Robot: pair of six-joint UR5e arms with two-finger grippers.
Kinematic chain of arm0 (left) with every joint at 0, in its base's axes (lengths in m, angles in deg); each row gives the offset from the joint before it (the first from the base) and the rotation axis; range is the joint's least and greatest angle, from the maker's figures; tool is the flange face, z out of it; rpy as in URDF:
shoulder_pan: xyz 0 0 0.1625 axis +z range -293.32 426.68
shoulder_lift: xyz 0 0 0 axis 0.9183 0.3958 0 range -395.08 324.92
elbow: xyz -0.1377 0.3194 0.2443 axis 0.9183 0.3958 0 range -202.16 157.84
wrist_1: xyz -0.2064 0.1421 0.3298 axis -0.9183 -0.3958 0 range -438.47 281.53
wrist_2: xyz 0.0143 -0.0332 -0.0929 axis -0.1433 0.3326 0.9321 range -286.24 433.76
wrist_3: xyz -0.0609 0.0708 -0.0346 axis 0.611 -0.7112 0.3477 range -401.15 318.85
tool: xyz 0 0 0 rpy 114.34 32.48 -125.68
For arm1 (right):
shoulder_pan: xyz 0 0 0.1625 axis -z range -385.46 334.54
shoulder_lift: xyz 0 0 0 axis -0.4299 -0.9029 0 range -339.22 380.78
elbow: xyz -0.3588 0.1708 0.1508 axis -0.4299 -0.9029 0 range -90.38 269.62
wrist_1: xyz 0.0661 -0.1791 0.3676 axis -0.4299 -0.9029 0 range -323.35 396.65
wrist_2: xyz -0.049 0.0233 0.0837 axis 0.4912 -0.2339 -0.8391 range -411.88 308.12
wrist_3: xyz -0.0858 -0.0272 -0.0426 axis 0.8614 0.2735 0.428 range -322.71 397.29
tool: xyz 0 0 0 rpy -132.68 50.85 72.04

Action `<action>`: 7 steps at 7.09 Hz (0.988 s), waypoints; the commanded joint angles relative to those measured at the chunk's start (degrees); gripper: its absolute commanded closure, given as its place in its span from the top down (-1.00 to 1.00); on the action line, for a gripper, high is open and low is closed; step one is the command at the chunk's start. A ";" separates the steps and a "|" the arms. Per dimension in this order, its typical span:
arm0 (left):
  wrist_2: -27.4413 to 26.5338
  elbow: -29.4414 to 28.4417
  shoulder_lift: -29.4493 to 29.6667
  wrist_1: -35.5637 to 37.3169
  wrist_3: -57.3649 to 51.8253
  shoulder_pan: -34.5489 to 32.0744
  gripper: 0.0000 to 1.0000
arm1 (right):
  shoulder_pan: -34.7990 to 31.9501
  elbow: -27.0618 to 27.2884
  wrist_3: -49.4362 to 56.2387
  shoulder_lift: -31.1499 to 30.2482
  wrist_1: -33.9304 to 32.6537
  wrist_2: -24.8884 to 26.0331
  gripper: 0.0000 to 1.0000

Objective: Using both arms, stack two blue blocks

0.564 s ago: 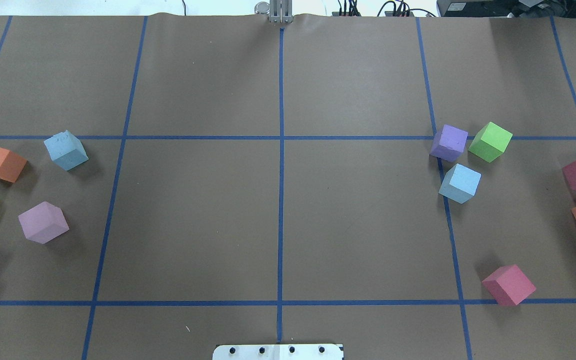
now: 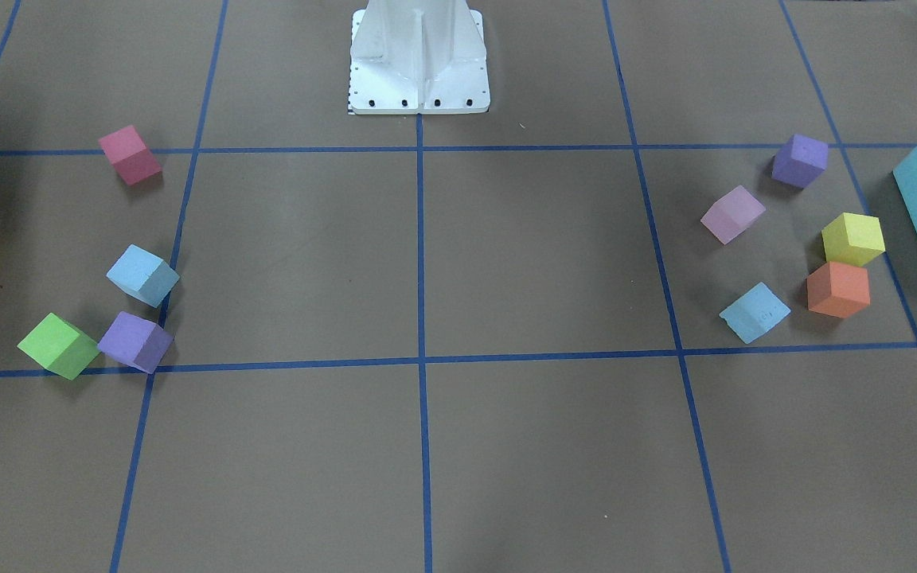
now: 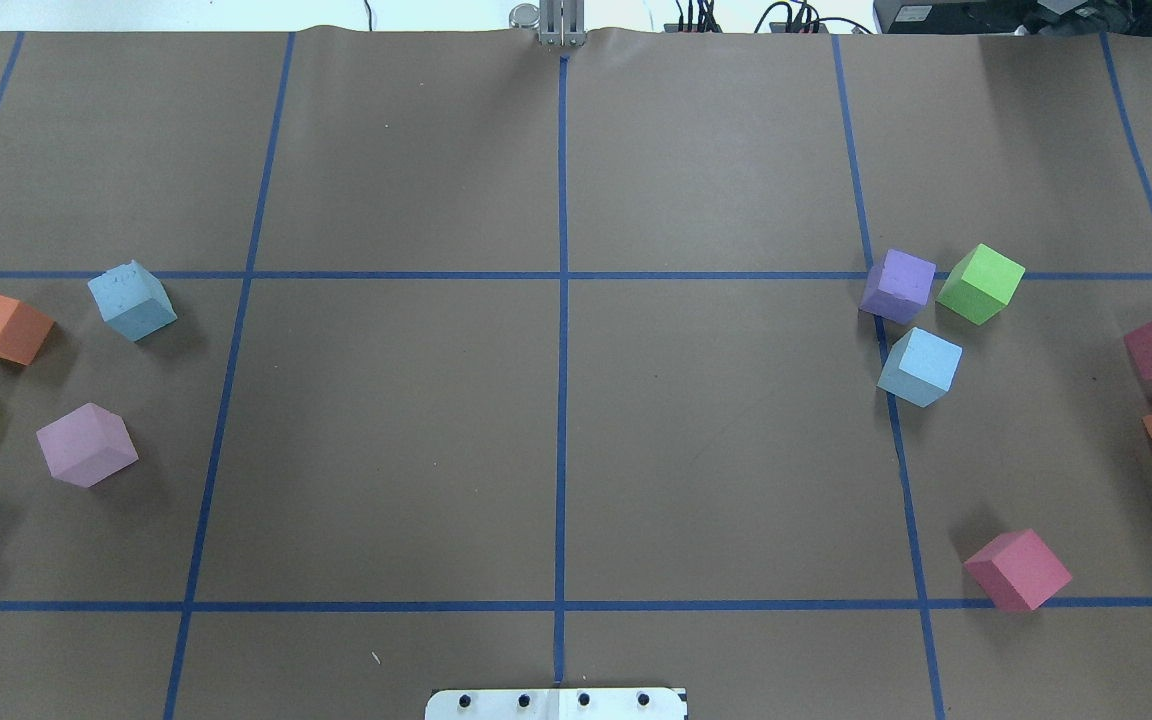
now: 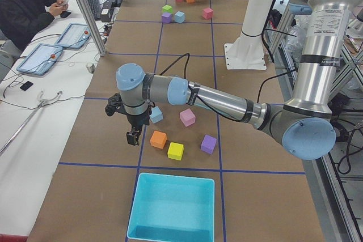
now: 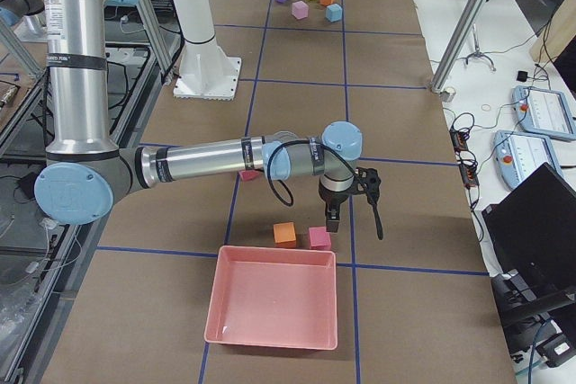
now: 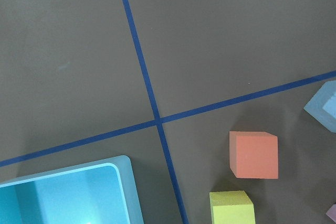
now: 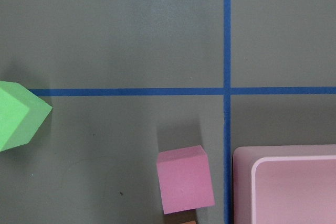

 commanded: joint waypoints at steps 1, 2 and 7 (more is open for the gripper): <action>0.43 0.70 0.68 0.07 1.97 1.60 0.99 | 0.08 0.08 -0.18 5.29 0.01 3.03 1.00; 0.35 2.01 1.65 0.07 7.73 5.88 0.99 | 0.08 -0.62 -0.97 5.34 0.09 2.53 1.00; 0.52 2.99 8.15 0.07 22.26 14.61 0.99 | 3.57 4.27 -18.94 -1.67 5.62 -8.39 1.00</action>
